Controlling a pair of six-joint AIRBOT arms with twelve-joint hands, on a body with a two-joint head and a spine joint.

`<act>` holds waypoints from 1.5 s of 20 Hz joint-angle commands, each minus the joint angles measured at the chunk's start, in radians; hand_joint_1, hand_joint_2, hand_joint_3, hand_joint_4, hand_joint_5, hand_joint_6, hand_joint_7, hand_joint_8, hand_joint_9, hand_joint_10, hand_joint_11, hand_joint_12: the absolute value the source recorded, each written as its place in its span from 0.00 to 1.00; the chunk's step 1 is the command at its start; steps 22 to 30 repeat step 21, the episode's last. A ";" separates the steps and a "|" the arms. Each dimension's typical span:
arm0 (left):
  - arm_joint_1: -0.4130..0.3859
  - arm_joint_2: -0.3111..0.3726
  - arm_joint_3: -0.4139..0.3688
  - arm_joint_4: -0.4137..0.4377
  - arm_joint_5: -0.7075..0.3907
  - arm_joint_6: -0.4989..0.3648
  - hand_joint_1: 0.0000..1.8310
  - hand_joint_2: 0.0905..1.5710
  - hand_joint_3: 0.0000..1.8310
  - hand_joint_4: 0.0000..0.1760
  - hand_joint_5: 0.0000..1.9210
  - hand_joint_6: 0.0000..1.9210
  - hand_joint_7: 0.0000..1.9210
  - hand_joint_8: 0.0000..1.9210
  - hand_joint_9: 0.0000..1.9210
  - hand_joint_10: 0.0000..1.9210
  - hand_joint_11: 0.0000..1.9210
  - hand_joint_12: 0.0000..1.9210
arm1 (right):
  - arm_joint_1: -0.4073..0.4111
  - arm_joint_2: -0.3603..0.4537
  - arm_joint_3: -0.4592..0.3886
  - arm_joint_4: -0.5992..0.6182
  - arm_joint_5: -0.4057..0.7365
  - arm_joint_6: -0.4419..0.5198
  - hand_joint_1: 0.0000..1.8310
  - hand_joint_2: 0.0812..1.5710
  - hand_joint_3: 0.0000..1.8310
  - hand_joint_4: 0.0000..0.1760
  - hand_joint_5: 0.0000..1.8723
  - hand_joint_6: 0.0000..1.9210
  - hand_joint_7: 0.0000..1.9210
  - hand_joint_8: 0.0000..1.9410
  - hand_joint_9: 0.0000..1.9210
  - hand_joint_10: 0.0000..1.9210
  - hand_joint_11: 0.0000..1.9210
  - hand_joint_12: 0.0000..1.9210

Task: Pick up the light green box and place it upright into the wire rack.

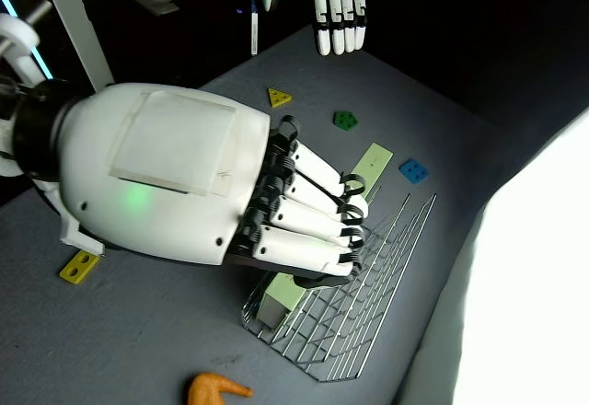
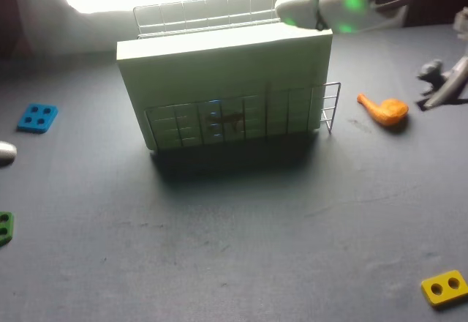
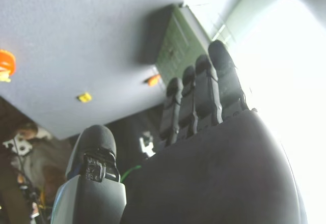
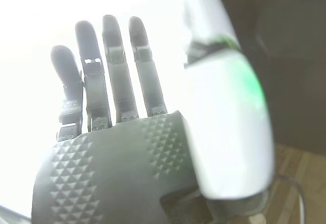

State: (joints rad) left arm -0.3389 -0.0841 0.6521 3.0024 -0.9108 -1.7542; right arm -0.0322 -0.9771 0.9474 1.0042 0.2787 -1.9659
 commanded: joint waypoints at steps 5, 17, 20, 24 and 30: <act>-0.006 -0.001 -0.004 0.010 0.086 0.000 0.06 0.81 0.00 0.00 0.46 0.25 0.40 0.57 0.32 0.71 0.17 0.91 | -0.021 0.124 -0.102 -0.213 0.052 0.149 0.00 0.82 0.00 0.00 0.44 0.66 0.48 0.63 0.38 0.82 0.28 1.00; -0.002 -0.001 -0.004 0.010 0.086 0.001 0.06 0.83 0.00 0.00 0.49 0.93 0.54 0.99 0.52 1.00 0.46 1.00 | -0.027 0.205 -0.259 -0.246 0.044 0.125 0.04 0.84 0.00 0.00 0.62 1.00 0.67 0.98 0.70 1.00 0.68 1.00; -0.002 0.000 -0.012 0.010 0.086 0.001 0.09 0.83 0.00 0.00 0.47 0.96 0.53 1.00 0.51 1.00 0.45 1.00 | -0.024 0.204 -0.264 -0.246 0.044 0.123 0.03 0.85 0.00 0.00 0.62 1.00 0.67 0.97 0.68 1.00 0.66 1.00; -0.002 0.000 -0.012 0.010 0.086 0.001 0.09 0.83 0.00 0.00 0.47 0.96 0.53 1.00 0.51 1.00 0.45 1.00 | -0.024 0.203 -0.264 -0.246 0.044 0.122 0.03 0.85 0.00 0.00 0.62 1.00 0.67 0.98 0.69 1.00 0.66 1.00; -0.002 0.000 -0.012 0.010 0.086 0.001 0.09 0.83 0.00 0.00 0.47 0.96 0.53 1.00 0.51 1.00 0.45 1.00 | -0.024 0.203 -0.264 -0.246 0.044 0.122 0.03 0.85 0.00 0.00 0.62 1.00 0.67 0.98 0.69 1.00 0.66 1.00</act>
